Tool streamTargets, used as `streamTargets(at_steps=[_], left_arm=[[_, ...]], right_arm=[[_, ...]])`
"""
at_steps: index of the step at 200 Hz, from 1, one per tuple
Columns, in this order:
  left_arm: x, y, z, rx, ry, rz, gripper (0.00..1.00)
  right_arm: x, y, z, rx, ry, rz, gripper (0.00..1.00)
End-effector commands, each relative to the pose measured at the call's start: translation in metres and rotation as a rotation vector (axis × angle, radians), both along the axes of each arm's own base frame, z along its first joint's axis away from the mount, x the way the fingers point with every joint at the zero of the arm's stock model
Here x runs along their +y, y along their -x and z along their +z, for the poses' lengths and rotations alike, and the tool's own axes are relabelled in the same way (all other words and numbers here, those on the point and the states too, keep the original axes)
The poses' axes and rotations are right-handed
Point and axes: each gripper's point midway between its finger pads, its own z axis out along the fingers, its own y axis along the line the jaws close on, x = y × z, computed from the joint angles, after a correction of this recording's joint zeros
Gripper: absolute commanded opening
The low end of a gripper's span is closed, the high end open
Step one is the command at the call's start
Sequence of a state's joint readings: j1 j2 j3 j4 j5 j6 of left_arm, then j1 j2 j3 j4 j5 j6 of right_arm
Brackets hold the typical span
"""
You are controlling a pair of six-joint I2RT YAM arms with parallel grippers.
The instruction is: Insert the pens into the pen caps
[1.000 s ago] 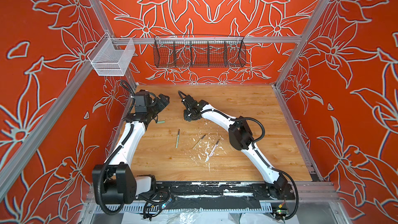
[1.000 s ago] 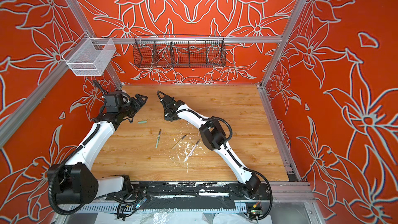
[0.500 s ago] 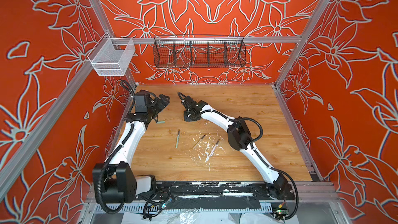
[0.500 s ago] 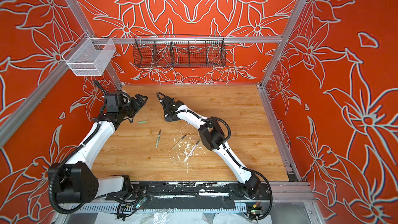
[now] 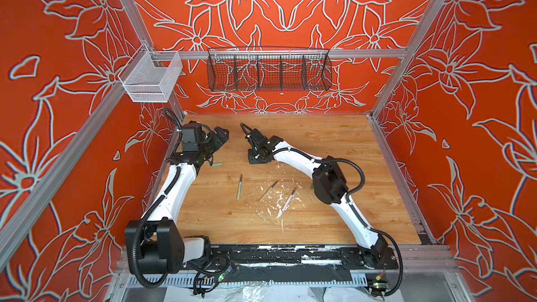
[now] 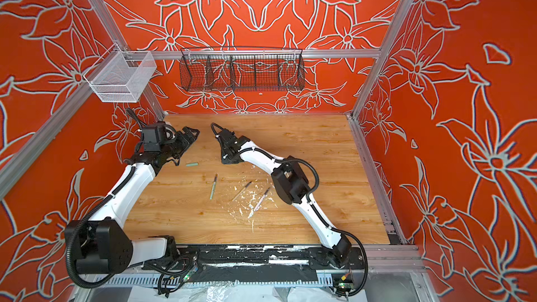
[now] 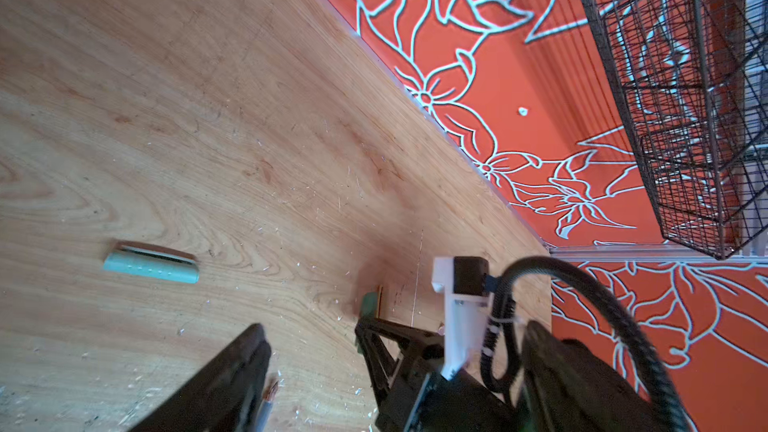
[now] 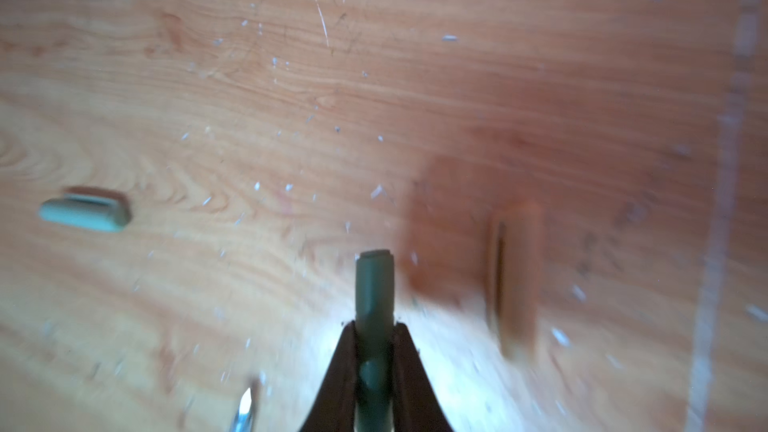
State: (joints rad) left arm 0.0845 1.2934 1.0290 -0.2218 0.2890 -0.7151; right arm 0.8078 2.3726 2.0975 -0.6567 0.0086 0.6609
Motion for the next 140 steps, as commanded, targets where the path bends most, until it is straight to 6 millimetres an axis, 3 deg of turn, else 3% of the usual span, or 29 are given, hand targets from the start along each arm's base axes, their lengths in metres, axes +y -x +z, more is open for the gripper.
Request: streamTargets(at_steps=[1, 36, 67, 87, 103, 140], left_arm=[[-0.007, -0.006, 0.008, -0.034, 0.02, -0.041, 0.93], [-0.041, -0.005, 0.009, -0.038, 0.04, -0.146, 0.92], [-0.11, 0.009, 0.013, -0.051, 0.039, -0.348, 0.91], [-0.157, 0.027, 0.016, -0.067, 0.018, -0.487, 0.91], [-0.183, 0.041, 0.018, -0.089, -0.024, -0.572, 0.91], [-0.2, 0.049, 0.012, -0.096, -0.056, -0.623, 0.91]], right_arm=[[-0.027, -0.001, 0.042, -0.06, -0.095, -0.068, 0.14], [-0.115, 0.028, 0.026, -0.04, -0.043, -0.17, 0.14], [-0.176, 0.057, -0.005, 0.032, 0.022, -0.229, 0.14], [-0.197, 0.069, -0.017, 0.055, 0.037, -0.254, 0.14], [-0.204, 0.073, -0.025, 0.071, 0.036, -0.255, 0.14], [-0.208, 0.072, -0.038, 0.1, 0.034, -0.263, 0.14]])
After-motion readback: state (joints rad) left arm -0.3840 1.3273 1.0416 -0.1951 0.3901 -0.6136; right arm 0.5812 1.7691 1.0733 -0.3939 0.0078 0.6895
